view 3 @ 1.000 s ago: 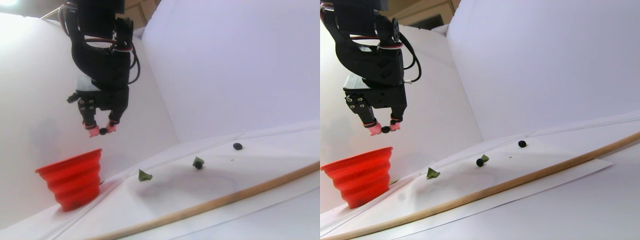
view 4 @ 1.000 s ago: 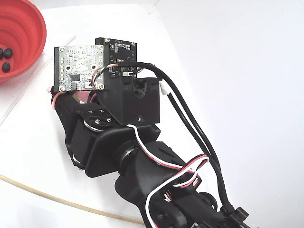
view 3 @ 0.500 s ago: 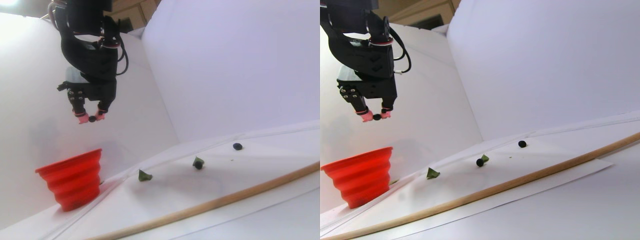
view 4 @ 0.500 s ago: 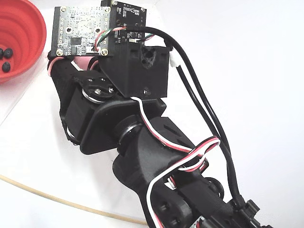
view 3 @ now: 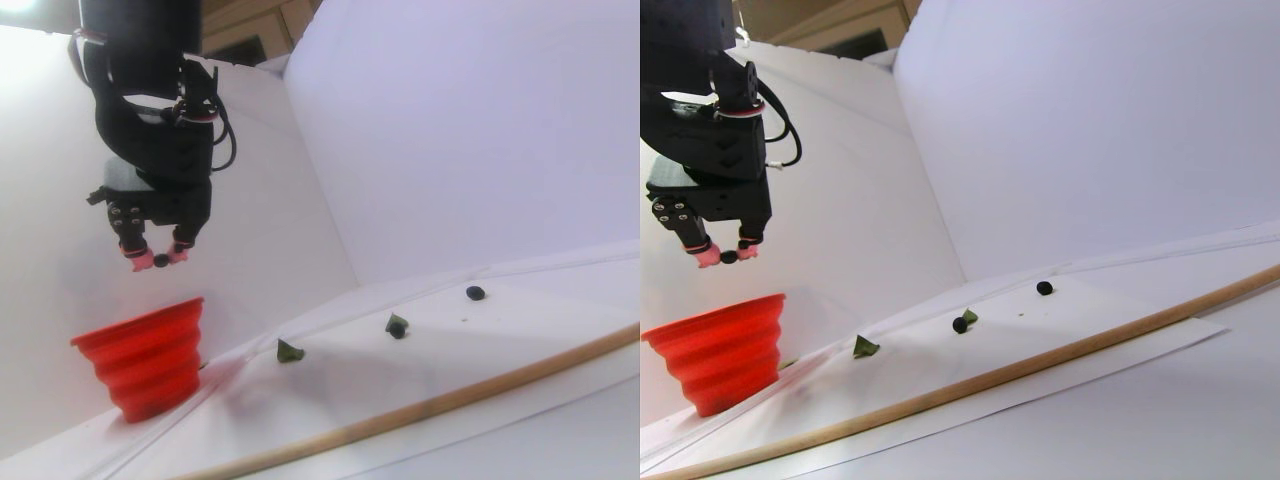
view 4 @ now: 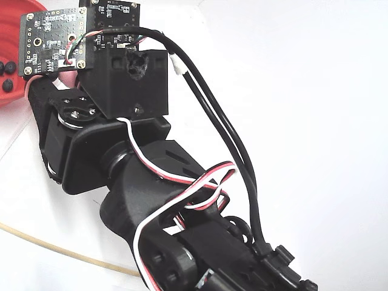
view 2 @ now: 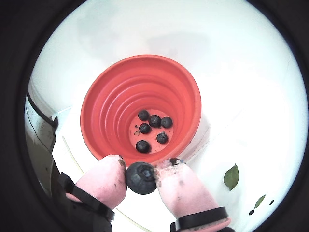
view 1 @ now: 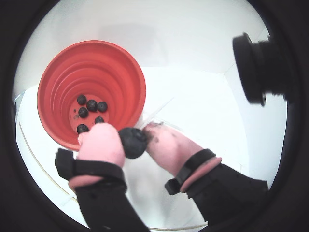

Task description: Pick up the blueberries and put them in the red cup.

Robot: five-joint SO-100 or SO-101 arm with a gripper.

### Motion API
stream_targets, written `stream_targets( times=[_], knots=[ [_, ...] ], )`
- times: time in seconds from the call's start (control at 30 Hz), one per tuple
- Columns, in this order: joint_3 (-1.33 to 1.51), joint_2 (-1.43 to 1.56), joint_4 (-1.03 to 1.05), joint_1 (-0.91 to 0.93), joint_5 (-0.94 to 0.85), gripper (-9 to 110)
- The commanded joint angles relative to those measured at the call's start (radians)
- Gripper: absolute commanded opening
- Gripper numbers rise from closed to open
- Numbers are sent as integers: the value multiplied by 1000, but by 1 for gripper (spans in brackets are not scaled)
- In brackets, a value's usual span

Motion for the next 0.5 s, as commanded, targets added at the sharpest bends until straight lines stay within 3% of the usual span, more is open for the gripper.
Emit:
stream_targets(
  times=[0.0,0.47],
  knots=[
    [-127,26,0,-66,14,11],
    [-219,-72,-18,-110,44,11]
  ],
)
